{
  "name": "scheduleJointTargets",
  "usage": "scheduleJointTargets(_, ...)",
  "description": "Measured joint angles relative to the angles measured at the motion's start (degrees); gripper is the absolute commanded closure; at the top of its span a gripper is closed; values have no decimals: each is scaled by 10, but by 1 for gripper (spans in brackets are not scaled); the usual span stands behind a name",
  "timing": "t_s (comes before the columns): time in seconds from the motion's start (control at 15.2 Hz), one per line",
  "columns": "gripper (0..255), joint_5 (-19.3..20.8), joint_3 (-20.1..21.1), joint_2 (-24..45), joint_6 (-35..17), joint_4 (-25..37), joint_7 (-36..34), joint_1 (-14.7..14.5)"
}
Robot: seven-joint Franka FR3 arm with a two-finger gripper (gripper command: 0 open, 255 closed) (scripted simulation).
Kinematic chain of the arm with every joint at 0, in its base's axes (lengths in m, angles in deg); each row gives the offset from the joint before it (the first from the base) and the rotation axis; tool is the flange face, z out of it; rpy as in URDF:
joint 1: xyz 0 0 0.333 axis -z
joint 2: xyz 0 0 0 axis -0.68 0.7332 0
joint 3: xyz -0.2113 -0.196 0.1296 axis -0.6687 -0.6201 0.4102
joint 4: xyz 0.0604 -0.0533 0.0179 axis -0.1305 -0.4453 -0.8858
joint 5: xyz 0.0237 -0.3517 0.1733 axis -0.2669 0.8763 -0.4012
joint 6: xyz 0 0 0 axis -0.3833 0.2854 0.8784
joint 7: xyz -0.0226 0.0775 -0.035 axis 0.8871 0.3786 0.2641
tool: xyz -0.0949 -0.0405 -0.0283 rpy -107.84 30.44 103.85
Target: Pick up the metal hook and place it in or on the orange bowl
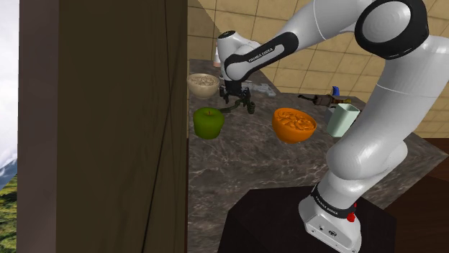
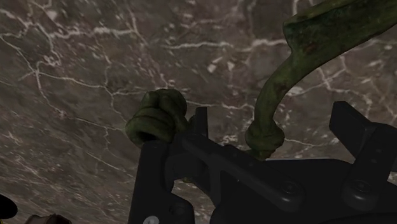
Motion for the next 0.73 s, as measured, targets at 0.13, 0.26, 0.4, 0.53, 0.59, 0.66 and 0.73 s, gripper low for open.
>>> scheduleJointTargets(0.13,0,0,0,0,0,0,0,0)
scheduleJointTargets(0.26,255,0,0,0,0,0,0,0)
scheduleJointTargets(0.4,255,0,0,0,0,0,0,0)
scheduleJointTargets(0.53,255,0,0,0,0,0,0,0)
scheduleJointTargets(0.59,255,0,0,0,0,0,0,0)
scheduleJointTargets(0.66,255,0,0,0,0,0,0,0)
scheduleJointTargets(0.73,255,0,0,0,0,0,0,0)
